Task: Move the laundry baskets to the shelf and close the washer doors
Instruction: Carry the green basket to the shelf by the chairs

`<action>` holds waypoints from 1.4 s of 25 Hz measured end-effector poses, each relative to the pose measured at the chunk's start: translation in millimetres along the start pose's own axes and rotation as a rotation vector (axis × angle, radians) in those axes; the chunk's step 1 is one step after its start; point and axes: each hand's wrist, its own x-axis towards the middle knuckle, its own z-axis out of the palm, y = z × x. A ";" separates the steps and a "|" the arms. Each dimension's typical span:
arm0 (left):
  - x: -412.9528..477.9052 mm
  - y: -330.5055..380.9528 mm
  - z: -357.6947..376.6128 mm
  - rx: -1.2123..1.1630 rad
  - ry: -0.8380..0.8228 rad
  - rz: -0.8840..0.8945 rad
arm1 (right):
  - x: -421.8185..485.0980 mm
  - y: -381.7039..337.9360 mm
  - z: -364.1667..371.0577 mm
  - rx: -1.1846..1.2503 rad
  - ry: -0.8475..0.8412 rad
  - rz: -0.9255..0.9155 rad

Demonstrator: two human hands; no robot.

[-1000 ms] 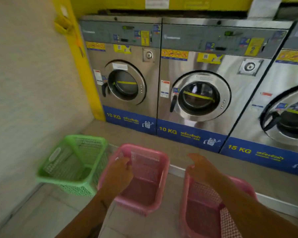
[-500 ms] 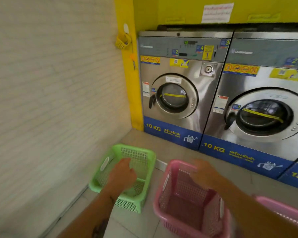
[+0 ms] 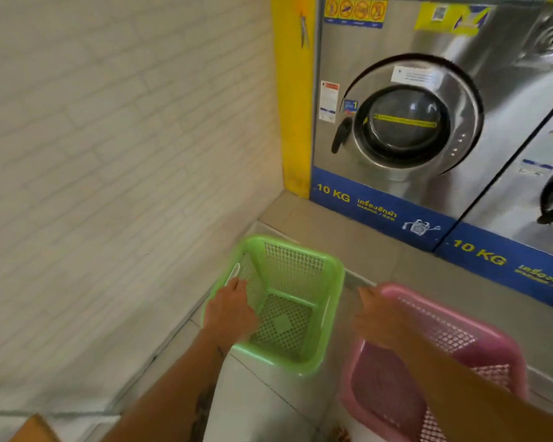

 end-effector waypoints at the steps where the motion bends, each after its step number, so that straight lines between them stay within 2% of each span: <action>1: 13.7 -4.4 2.0 0.007 -0.017 0.003 | 13.1 -3.0 5.0 0.036 -0.015 0.018; 7: 136.4 -51.9 52.3 0.047 -0.064 0.087 | 107.6 -8.2 55.3 0.132 -0.008 0.224; 13: 264.4 -119.2 144.0 0.114 -0.095 0.125 | 217.4 15.4 158.5 0.098 0.055 0.342; 19: 308.0 -169.8 208.7 0.119 -0.132 0.232 | 260.0 21.6 218.1 0.039 0.199 0.464; 22: 314.0 -173.5 209.8 0.021 -0.141 0.263 | 270.6 24.9 206.8 -0.004 0.239 0.443; 27: 288.7 -180.8 150.3 -0.152 -0.069 0.157 | 264.8 0.4 138.9 -0.045 0.195 0.311; 31: 225.8 -185.2 84.9 -0.211 0.050 0.047 | 236.3 -35.1 70.6 0.024 0.119 0.163; 35: 133.3 -167.5 24.4 -0.206 0.164 -0.106 | 192.8 -62.3 18.9 -0.014 0.096 -0.018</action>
